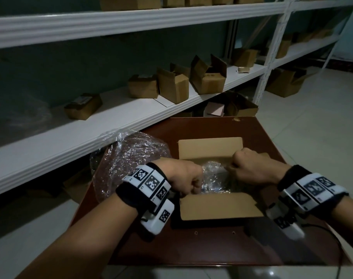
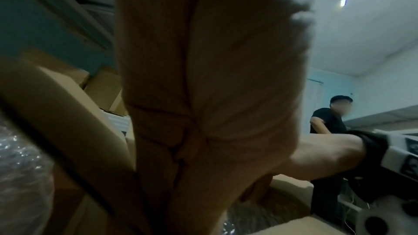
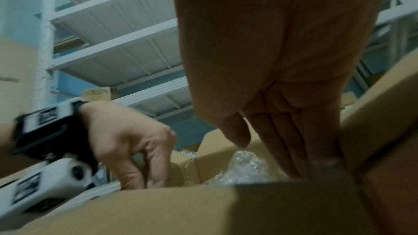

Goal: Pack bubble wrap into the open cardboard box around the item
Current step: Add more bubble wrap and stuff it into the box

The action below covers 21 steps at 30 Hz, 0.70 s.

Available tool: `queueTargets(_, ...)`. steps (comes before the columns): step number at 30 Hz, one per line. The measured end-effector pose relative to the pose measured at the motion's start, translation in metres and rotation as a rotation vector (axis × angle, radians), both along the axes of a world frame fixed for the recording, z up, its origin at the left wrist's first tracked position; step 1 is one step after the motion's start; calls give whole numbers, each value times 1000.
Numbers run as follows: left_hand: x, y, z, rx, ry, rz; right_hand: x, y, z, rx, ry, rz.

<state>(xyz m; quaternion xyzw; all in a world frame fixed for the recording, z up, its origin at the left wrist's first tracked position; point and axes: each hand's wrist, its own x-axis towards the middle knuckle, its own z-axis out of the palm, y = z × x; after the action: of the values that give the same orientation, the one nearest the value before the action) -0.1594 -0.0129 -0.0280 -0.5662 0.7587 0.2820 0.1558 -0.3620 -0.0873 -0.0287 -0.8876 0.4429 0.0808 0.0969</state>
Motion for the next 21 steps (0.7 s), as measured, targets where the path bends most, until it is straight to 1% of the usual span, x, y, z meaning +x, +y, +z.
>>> queueTargets(6, -4, 3, 1, 159, -36, 18, 8, -12, -4, 225, -12, -32)
queueTargets(9, -6, 7, 0, 149, -74, 37, 9, -10, -3, 303, -41, -52)
queueTargets(11, -7, 10, -1, 149, -58, 69, 6, -13, -2, 361, -43, -48)
queueTargets(12, -7, 11, -1, 139, -36, 82, 3, -13, 0, 385, -15, -26)
queueTargets(14, -7, 13, -3, 69, 3, 92, -1, -17, -1, 371, 85, 47)
queueTargets(16, -9, 14, -7, -49, 21, 77, -3, -20, -4, 313, 163, 93)
queueTargets(17, -11, 14, -8, -111, 24, 69, -4, -26, -9, 290, 174, 109)
queueTargets(19, -12, 13, -11, -211, 35, 37, -2, -37, -24, 255, 137, 109)
queueTargets(20, -12, 13, -11, -259, 40, 7, 2, -33, -24, 242, 104, 107)
queueTargets(21, -11, 12, -11, -312, 30, -23, 5, -29, -21, 193, 134, 141)
